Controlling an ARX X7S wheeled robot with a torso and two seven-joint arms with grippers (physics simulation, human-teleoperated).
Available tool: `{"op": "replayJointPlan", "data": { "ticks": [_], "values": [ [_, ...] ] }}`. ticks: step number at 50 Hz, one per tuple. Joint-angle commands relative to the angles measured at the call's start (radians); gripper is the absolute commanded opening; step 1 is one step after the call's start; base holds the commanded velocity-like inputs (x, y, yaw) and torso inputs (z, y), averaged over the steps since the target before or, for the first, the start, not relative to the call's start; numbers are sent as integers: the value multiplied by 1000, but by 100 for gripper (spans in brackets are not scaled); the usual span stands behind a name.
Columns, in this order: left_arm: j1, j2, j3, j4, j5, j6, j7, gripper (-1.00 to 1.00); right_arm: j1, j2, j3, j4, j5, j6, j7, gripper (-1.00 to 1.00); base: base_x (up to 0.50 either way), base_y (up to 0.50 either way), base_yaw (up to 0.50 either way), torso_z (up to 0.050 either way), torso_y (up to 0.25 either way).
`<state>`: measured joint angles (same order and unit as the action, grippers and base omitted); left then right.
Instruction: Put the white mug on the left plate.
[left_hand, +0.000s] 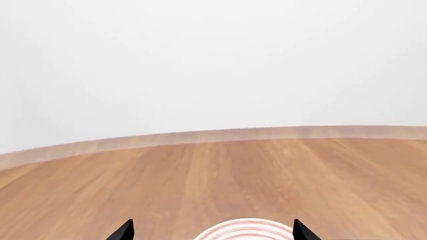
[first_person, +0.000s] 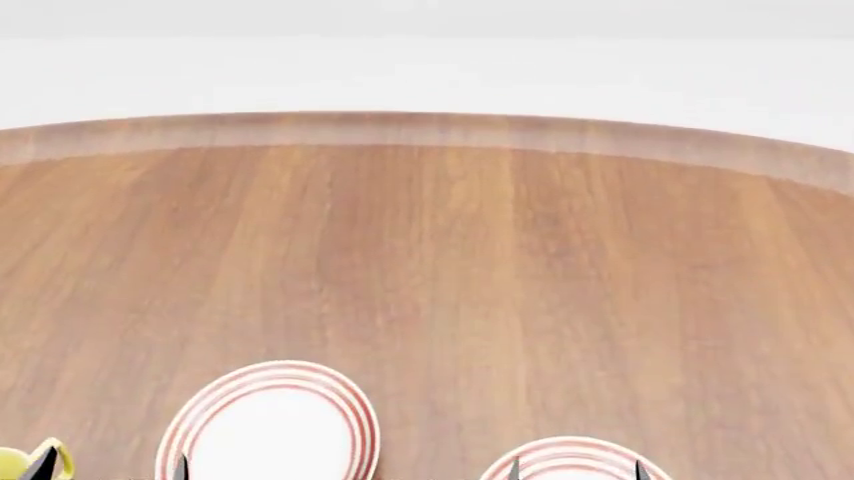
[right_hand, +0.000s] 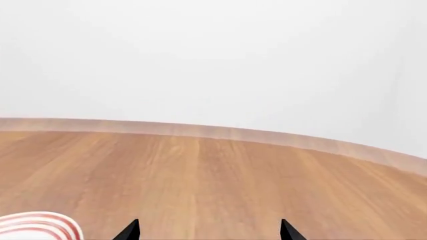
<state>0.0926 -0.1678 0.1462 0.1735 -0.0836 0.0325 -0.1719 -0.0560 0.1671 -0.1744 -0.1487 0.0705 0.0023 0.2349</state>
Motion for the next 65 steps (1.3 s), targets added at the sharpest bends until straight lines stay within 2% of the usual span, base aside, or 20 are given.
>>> {"op": "replayJointPlan", "data": {
  "ticks": [1, 8, 10, 22, 26, 30, 32, 35, 46, 55, 61, 62, 64, 65],
  "values": [
    [9, -13, 17, 1, -3, 22, 6, 100, 1, 5, -6, 13, -1, -12, 13, 100, 0, 0, 0, 0, 0],
    [25, -28, 30, 38, -72, 32, 55, 100, -5, 11, -7, 7, 7, -20, 16, 100, 0, 0, 0, 0, 0],
    [30, -48, 55, 12, -23, 59, 64, 100, -7, 12, -11, 4, 8, -23, 15, 100, 0, 0, 0, 0, 0],
    [102, -158, -26, 35, -89, 141, 111, 100, 1, 14, -16, 33, 21, -47, 16, 100, 0, 0, 0, 0, 0],
    [225, -221, -58, 82, -143, 259, 175, 100, 6, 15, -15, 49, 29, -52, 16, 100, 0, 0, 0, 0, 0],
    [283, -249, -78, 76, -125, 341, 195, 100, 9, 18, -12, 57, 42, -61, 12, 100, 0, 0, 0, 0, 0],
    [297, -245, -81, -14, -117, 449, 224, 100, 12, 17, -15, 62, 43, -64, 11, 100, 0, 0, 0, 0, 0],
    [341, -267, -103, -23, -111, 512, 237, 100, 25, 14, -22, 85, 44, -69, 8, 100, 0, 0, 0, 0, 0],
    [396, -320, -113, -85, -122, 596, 292, 100, 27, 19, -25, 89, 51, -70, 14, 100, 0, 0, 0, 0, 0],
    [462, -367, -142, -100, -188, 670, 332, 100, 31, 22, -31, 97, 53, -74, 19, 100, 0, 0, 0, 0, 0],
    [493, -363, -121, -138, -126, 693, 352, 100, 30, 25, -33, 94, 53, -73, 23, 100, 0, 0, 0, 0, 0],
    [540, -355, -128, -139, -40, 723, 345, 100, 28, 25, -35, 92, 51, -74, 24, 100, 0, 0, 0, 0, 0],
    [569, -362, -138, -124, -41, 730, 343, 100, 28, 26, -37, 91, 51, -74, 25, 100, 0, 0, 0, 0, 0],
    [689, -345, -183, -94, 39, 814, 325, 100, 37, 22, -38, 106, 51, -75, 26, 100, 0, 0, 0, 0, 0]
  ]
}}
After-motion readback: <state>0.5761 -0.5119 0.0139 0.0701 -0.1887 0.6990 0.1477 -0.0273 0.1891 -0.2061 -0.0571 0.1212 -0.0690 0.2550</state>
